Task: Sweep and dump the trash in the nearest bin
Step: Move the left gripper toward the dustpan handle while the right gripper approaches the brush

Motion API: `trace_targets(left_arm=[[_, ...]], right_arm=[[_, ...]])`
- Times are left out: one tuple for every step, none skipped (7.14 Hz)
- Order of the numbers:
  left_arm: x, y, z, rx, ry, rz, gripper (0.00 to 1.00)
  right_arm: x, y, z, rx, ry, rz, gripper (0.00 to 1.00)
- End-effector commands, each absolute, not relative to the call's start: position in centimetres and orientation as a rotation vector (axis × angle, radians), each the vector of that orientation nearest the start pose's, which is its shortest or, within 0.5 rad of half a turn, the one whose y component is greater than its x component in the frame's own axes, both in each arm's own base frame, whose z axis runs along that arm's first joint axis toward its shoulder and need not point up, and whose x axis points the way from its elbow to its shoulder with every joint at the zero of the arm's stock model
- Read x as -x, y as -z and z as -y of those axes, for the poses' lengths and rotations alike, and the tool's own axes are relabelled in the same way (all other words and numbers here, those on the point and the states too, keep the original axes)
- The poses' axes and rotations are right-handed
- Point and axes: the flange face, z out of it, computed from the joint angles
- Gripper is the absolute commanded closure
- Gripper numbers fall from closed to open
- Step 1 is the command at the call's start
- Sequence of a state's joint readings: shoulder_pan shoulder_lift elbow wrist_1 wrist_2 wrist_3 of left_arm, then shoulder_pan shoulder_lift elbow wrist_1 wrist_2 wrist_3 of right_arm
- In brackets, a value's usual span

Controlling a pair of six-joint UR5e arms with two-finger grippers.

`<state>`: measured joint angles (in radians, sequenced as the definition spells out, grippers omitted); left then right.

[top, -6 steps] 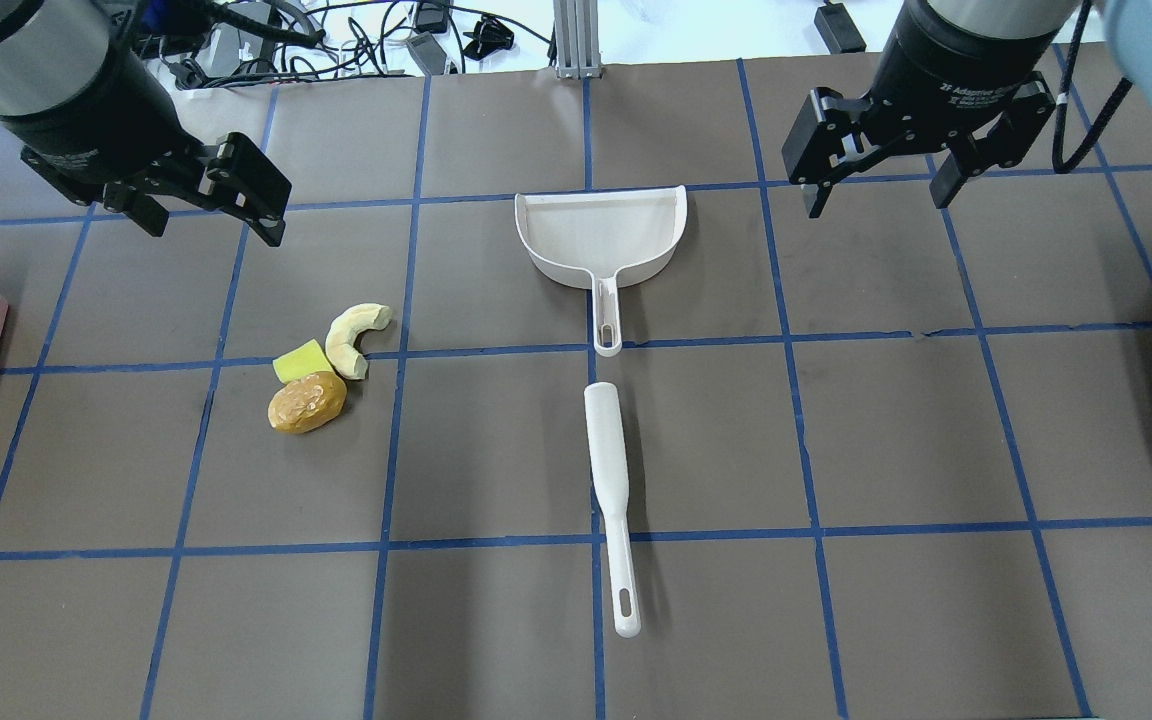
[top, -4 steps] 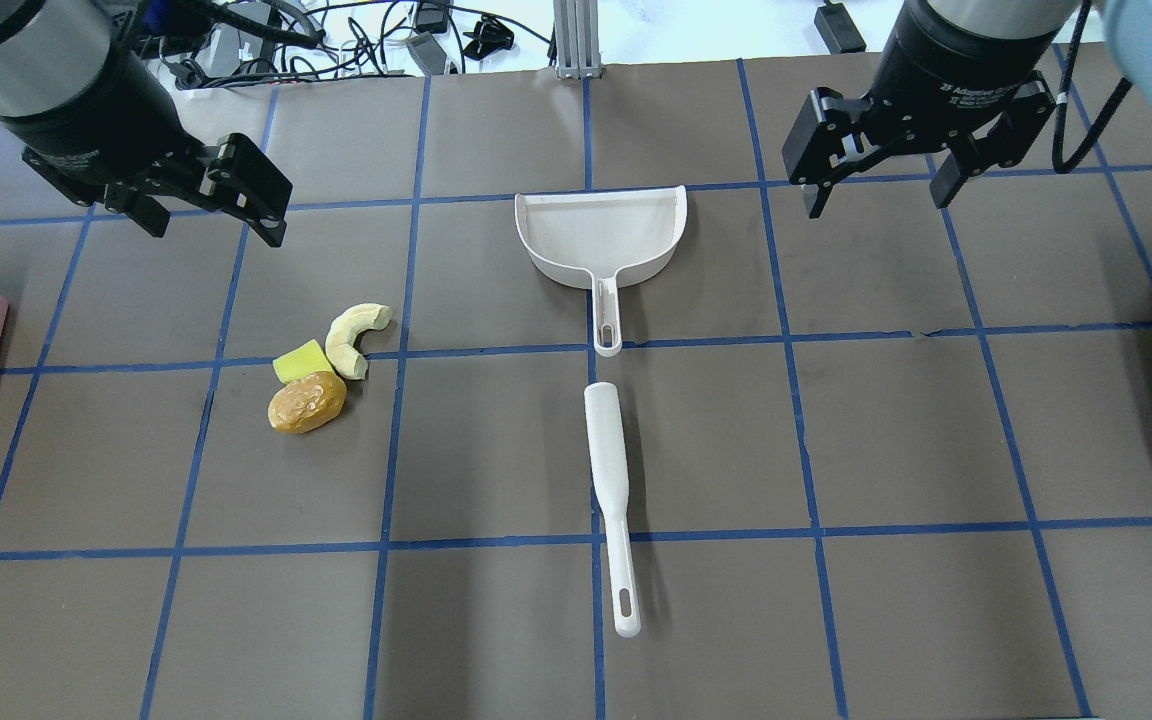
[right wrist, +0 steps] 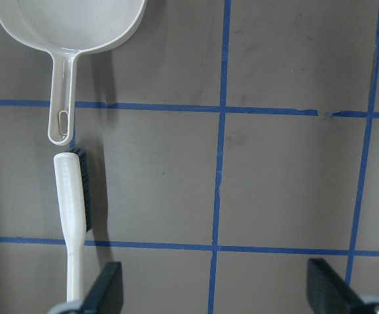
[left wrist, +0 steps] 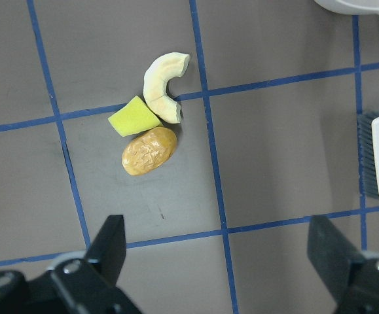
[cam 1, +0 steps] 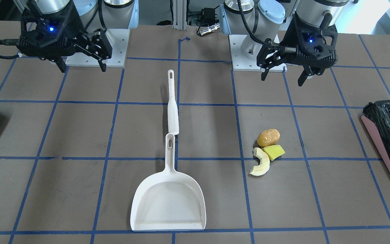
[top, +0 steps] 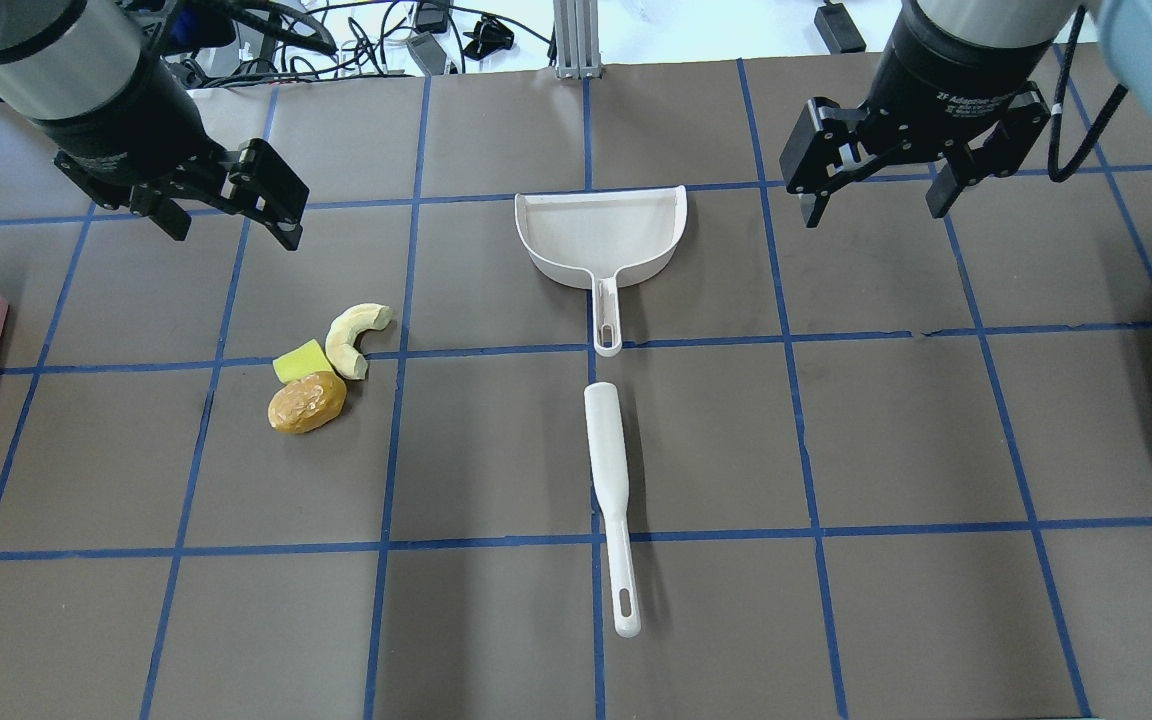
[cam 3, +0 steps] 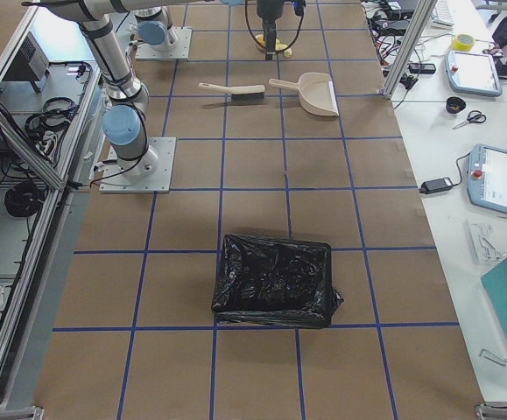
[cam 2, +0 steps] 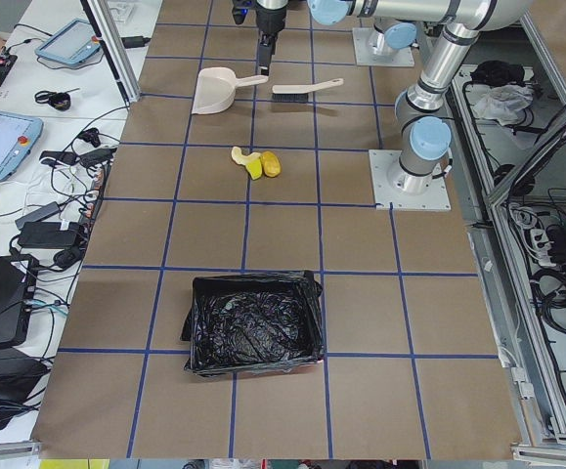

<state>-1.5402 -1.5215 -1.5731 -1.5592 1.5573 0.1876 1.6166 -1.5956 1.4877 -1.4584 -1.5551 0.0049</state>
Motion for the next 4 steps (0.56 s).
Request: trace_targets(left_arm=[[16.1, -49.7, 48.9, -0.24, 0.123, -3.138, 0.0], [19.2, -48.6, 49.5, -0.211, 0.156, -3.145, 0.0], [22.7, -47.3, 49.8, -0.214, 0.193, -3.154, 0.0], [25.4, -45.5, 49.9, -0.243, 0.199, -3.156, 0.0]], right_arm=[[-15.8, -50.8, 46.3, 0.059, -0.105, -3.118, 0.01], [-16.2, -47.7, 44.5, 0.058, -0.229, -3.087, 0.01], [-16.5, -45.2, 40.9, 0.052, -0.299, -3.043, 0.03], [-16.2, -42.6, 37.6, 0.042, -0.354, -3.05, 0.03]])
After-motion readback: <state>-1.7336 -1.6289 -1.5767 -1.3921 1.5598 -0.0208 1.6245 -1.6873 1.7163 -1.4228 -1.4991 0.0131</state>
